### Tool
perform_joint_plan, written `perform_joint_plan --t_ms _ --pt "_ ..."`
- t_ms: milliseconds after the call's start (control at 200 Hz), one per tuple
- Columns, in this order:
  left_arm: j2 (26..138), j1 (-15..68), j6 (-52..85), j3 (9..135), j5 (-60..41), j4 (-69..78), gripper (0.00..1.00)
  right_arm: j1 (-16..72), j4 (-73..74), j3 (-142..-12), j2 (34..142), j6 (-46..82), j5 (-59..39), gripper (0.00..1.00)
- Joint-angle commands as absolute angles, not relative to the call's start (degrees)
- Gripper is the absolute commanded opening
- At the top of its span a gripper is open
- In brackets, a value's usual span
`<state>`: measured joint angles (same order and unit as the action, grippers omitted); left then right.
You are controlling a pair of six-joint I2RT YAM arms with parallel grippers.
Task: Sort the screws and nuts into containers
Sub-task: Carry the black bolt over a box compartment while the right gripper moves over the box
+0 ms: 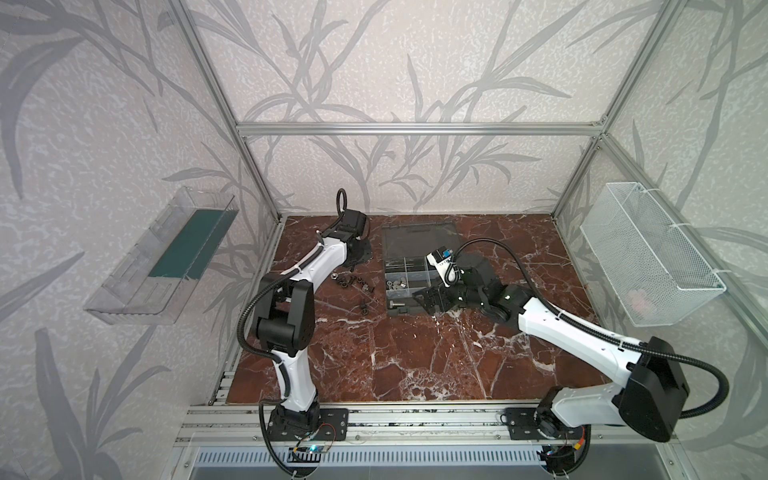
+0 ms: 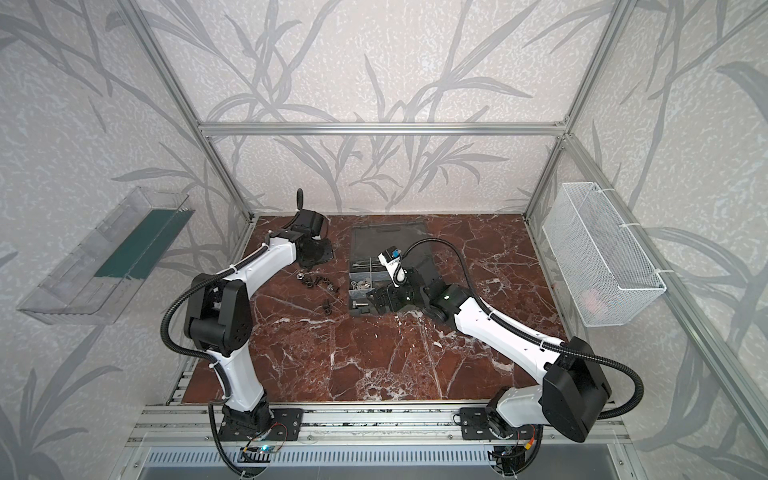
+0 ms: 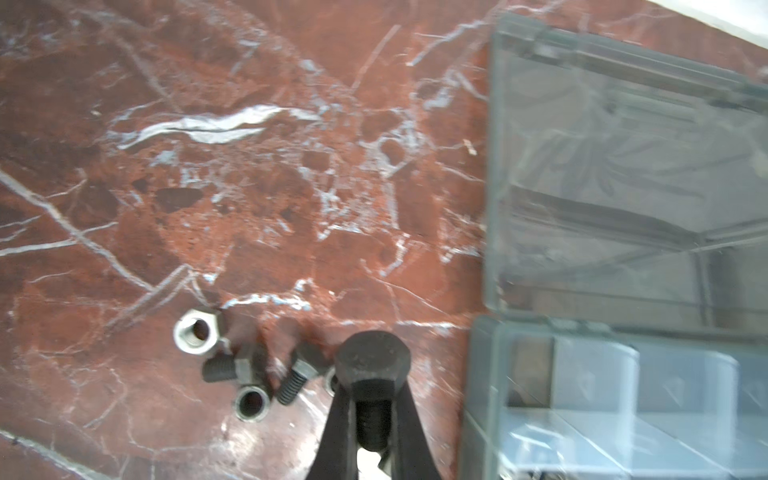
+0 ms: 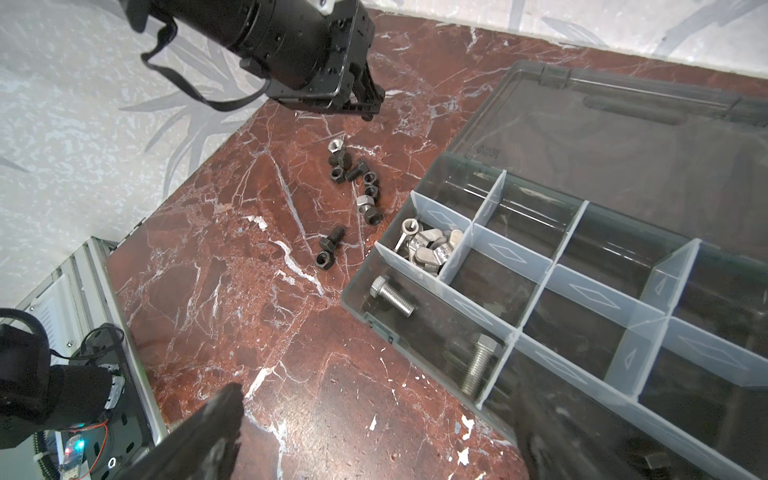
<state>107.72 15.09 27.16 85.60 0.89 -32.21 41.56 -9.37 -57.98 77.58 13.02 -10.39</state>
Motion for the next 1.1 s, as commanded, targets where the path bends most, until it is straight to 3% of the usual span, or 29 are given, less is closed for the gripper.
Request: perform_joint_plan --t_ms 0,745,1095 --pt "105.3 18.9 26.3 87.3 0.1 -33.7 0.05 40.8 -10.9 -57.0 74.6 14.1 -9.4 0.99" --pt "114.1 41.2 29.8 95.4 -6.1 -31.1 0.05 31.0 -16.9 -49.6 61.7 16.4 -6.9 0.99" --pt "115.7 44.5 30.9 90.8 -9.9 -25.8 0.05 27.6 -17.1 -48.1 60.4 16.6 -8.6 0.99"
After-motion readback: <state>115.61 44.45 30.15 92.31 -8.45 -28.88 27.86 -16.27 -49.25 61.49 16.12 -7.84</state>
